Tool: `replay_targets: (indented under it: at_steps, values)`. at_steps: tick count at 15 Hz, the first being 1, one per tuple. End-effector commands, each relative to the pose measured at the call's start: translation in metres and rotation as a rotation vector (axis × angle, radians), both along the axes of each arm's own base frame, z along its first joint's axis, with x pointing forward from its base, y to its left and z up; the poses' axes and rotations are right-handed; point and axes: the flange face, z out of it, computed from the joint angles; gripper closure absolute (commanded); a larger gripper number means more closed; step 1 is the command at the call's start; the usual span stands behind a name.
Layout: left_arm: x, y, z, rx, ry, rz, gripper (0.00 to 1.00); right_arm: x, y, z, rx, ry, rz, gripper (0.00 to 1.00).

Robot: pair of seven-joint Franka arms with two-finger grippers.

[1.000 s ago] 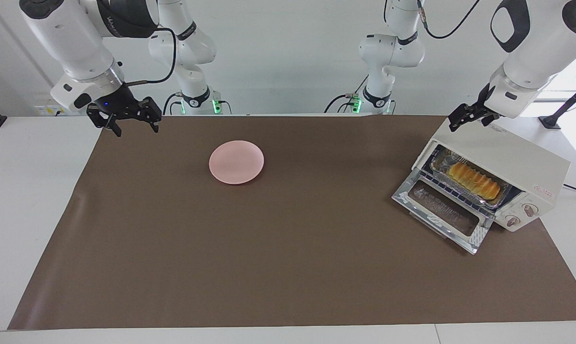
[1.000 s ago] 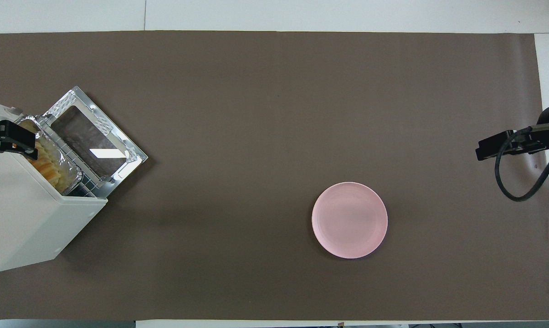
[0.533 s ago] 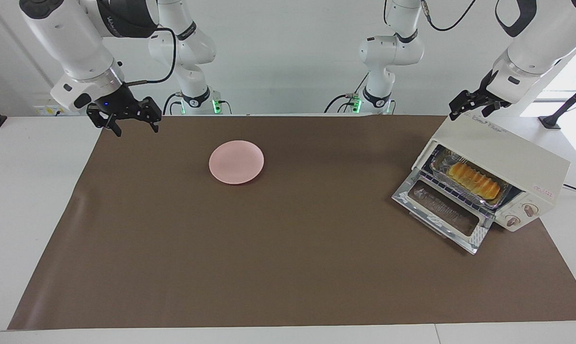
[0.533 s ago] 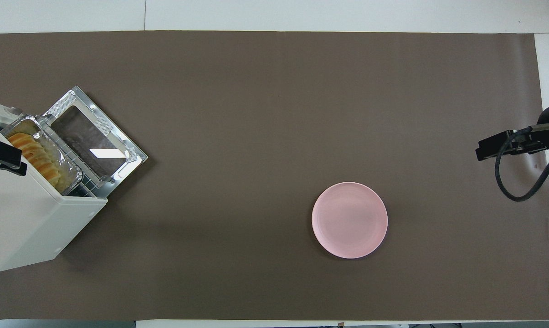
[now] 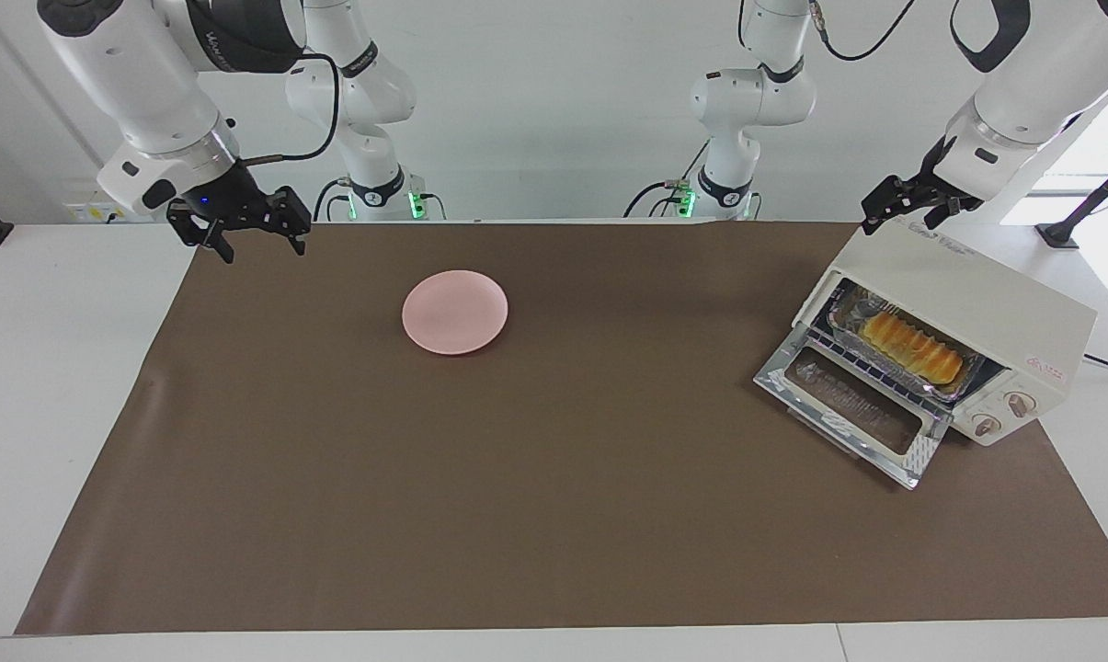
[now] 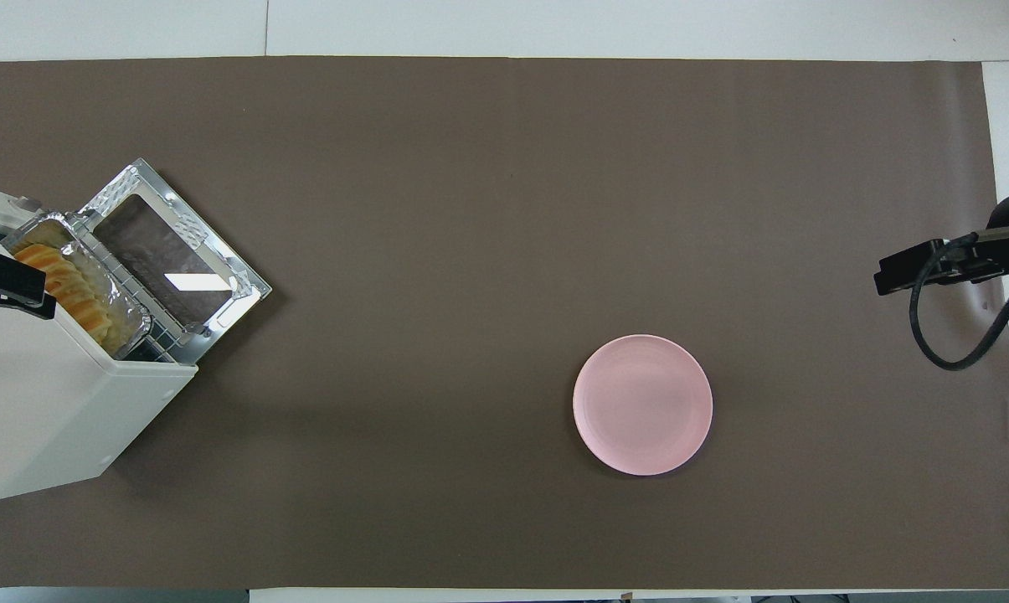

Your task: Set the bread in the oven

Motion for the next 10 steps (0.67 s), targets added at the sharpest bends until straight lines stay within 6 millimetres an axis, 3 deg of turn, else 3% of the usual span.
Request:
replay_targets:
  at_steps: [1,5,7,10]
  values:
    - [-0.004,-0.006,0.001,-0.022,-0.022,-0.022,0.0,-0.007,-0.001,0.003,0.018,0.006,0.019,0.0]
    - [-0.003,-0.01,-0.004,-0.023,-0.024,-0.04,0.0,-0.007,-0.002,0.003,0.019,0.006,0.017,0.0]
    - [-0.003,-0.03,-0.006,-0.025,-0.042,-0.081,0.0,-0.007,-0.002,0.003,0.019,0.006,0.017,0.0]
    - [-0.006,-0.028,-0.009,-0.028,-0.048,-0.082,0.0,-0.007,-0.001,0.003,0.018,0.006,0.019,0.0]
